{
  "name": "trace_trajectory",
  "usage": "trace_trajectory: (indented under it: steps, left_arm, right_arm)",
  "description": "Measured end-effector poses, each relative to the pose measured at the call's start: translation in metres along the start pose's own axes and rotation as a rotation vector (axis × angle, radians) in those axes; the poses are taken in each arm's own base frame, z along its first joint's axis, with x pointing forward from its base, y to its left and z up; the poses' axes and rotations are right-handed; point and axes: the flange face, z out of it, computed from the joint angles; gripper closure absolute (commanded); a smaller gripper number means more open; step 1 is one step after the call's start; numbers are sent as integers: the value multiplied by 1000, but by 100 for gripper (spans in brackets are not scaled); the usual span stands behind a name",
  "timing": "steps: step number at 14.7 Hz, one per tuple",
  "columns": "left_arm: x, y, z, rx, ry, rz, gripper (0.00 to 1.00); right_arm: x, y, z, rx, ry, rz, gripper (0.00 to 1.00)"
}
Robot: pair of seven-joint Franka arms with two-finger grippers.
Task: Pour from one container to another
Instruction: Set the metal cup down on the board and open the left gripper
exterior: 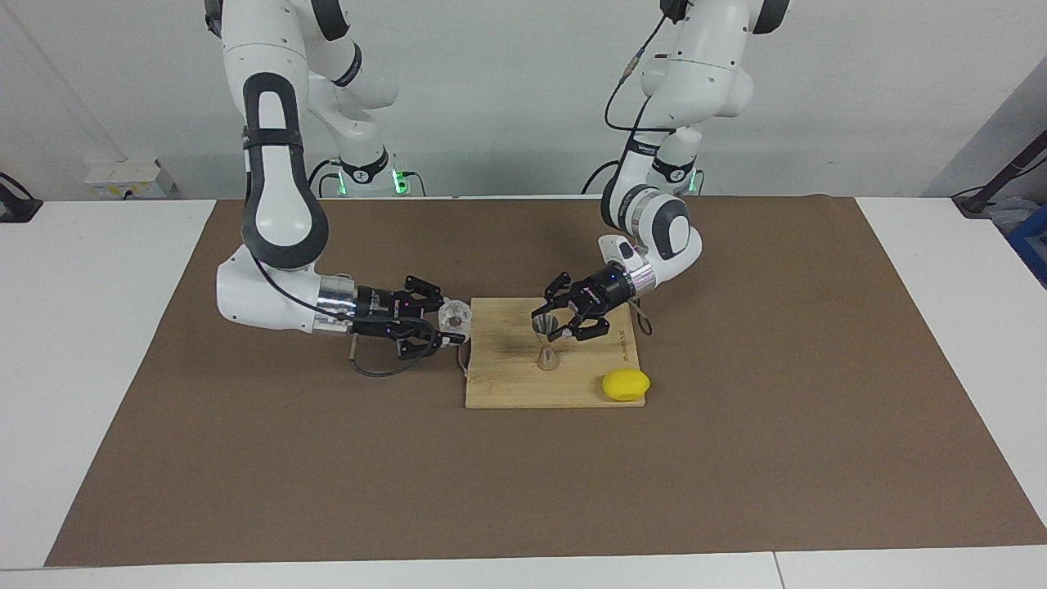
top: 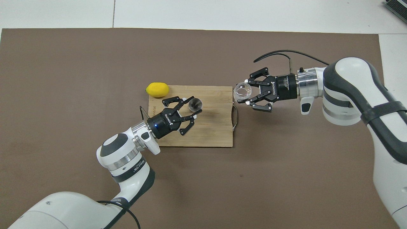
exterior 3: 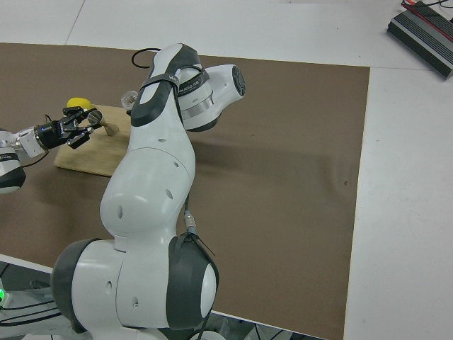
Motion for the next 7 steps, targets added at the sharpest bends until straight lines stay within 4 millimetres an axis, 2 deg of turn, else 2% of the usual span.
trace_trajectory:
  steps: [1,2,7]
  left_arm:
    - [0,0,0,0,0,0,41]
    - [0,0,0,0,0,0,0]
    - [-15,-14,-12,33,-29,-4,0]
  right_arm:
    - [-1,0,2,0,-6,0,100]
    - [-2,0,3,2,-13,2,100]
    - [-5,1,10,3,-37,6,100]
